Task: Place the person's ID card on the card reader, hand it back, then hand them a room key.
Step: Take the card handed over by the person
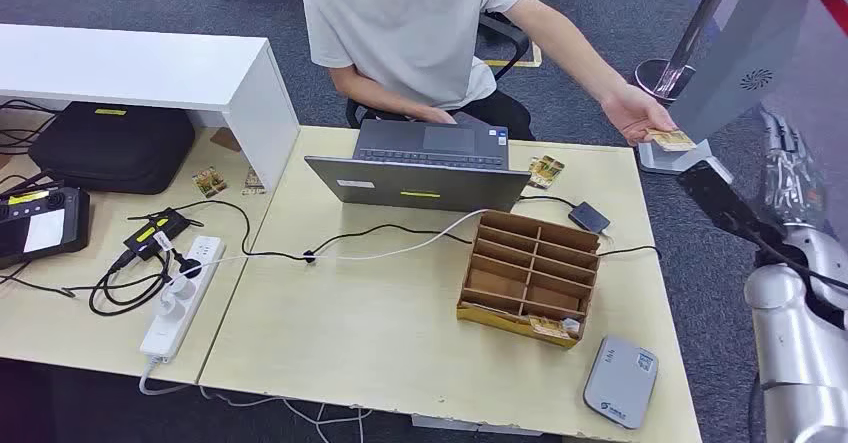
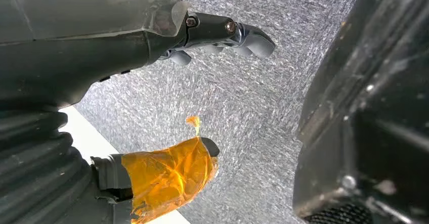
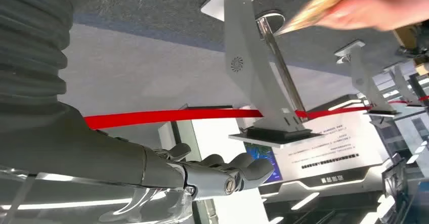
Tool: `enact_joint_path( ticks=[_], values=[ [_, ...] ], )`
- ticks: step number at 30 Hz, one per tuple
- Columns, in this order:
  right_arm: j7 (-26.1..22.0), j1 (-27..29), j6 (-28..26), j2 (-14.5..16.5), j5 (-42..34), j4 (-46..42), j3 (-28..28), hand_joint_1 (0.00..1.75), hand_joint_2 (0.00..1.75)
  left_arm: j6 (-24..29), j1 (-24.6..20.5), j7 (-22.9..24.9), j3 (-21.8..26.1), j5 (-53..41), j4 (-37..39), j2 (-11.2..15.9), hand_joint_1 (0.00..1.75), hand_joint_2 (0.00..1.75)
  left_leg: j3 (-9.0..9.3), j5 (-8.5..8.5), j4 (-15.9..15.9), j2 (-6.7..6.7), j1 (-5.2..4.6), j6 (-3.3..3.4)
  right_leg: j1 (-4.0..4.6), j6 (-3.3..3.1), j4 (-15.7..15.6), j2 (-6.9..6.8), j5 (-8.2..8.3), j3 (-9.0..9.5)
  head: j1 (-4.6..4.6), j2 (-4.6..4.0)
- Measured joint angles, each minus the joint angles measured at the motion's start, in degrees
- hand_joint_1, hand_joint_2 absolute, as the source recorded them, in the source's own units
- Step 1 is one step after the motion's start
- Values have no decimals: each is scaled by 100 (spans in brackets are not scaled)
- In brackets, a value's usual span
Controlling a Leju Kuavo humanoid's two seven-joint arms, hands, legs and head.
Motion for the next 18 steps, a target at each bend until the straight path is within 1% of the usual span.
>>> enact_joint_path(
  ticks=[2, 5, 8, 11, 15, 18],
  values=[
    [50, -88, -35, 65, 31, 37, 191, 0, 175, 4, 0, 1, -20, -21, -26, 0, 0, 175, 2, 0, 0, 0, 1, 0, 0, -1, 0, 1, 0, 0, -1, 0],
    [207, -305, -124, 224, 112, 123, 731, 0, 175, 69, 2, -45, -93, -99, -109, 2, 0, 175, -1, 5, 0, -9, 2, 2, 1, -2, 0, -10, 0, 0, 1, 1],
    [357, -489, -209, 369, 180, 181, 1231, 0, 175, 127, 5, -198, -178, -185, -164, 13, 0, 175, -3, 8, 0, -9, 2, 0, 1, -2, 2, -9, 1, -1, 0, 1],
    [459, -611, -238, 498, 209, 222, 1637, 0, 175, 36, 2, -369, -203, -214, -188, 33, 0, 175, -2, 8, 1, -7, 2, 0, 1, -2, 1, -7, 1, -4, 0, 0],
    [489, -747, -239, 653, 181, 292, 1918, 0, 175, -279, 13, -501, -203, -154, -207, 73, 0, 0, -16, 15, 1, -15, 2, -4, 1, -8, 3, -15, 5, -10, 2, 1],
    [487, -863, -239, 769, 121, 376, 2159, 0, 175, -670, 16, -602, -203, -83, -219, 119, 0, 0, -14, 16, 1, -2, 1, -5, 1, -14, 3, -1, 10, -16, 1, 0]
  ],
)
